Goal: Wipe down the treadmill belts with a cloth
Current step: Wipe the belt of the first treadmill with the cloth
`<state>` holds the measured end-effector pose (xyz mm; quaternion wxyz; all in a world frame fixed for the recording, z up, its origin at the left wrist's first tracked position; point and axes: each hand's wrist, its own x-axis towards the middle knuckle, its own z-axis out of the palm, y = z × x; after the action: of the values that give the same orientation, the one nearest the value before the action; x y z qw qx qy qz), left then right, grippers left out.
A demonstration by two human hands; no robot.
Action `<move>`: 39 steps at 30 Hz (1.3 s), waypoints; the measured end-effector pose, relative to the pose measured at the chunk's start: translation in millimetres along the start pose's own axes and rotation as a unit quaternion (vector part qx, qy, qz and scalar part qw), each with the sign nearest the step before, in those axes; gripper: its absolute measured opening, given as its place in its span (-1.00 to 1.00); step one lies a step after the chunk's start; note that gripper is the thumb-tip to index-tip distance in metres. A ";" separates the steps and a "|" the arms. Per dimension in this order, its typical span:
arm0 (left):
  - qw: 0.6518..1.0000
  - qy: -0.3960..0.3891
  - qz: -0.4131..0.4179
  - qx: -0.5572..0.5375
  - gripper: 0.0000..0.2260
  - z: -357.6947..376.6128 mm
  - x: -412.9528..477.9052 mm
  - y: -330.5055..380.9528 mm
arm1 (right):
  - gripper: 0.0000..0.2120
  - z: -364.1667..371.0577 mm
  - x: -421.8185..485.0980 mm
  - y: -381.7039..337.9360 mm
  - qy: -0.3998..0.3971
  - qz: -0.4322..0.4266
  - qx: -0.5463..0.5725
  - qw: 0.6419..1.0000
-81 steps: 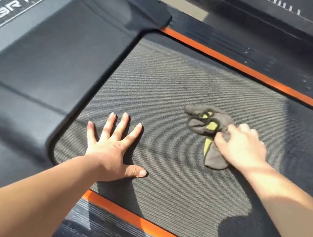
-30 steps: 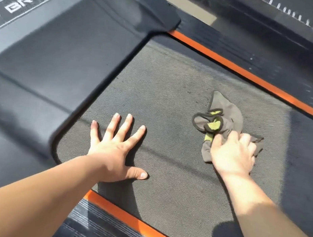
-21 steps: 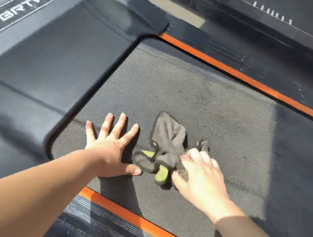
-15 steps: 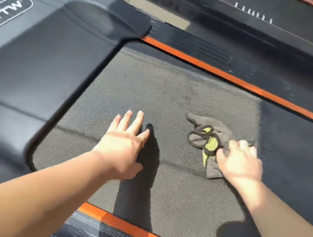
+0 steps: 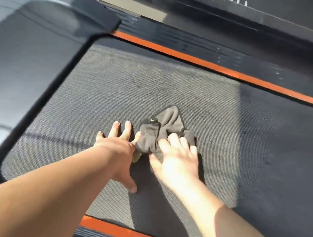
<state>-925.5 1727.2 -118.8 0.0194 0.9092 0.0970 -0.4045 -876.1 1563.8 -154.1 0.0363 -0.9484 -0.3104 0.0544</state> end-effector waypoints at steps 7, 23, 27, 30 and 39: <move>0.999 0.042 0.000 -0.014 0.41 16.4 5.1 2.7 | -0.59 -14.1 52.7 115.9 0.022 0.203 -0.036 0.978; 0.998 0.056 -0.001 -0.017 0.40 16.1 3.7 2.2 | -0.57 -14.3 31.9 85.7 -0.027 0.145 -0.018 0.989; 0.998 0.063 0.009 -0.015 0.40 17.4 6.0 -1.2 | -0.55 -11.0 29.8 109.4 0.006 0.274 -0.012 0.962; 0.998 0.058 0.009 -0.012 0.41 16.6 5.5 -1.7 | -0.46 -3.4 18.4 51.1 -0.009 0.308 0.027 0.951; 0.998 0.062 0.010 -0.027 0.41 13.9 3.4 -1.4 | -0.57 4.5 -11.0 33.4 0.045 0.034 -0.028 0.998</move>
<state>-933.7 1727.5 -130.7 0.0415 0.9325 0.1000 -0.3445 -866.0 1530.5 -161.1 0.0213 -0.9606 -0.2771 0.0043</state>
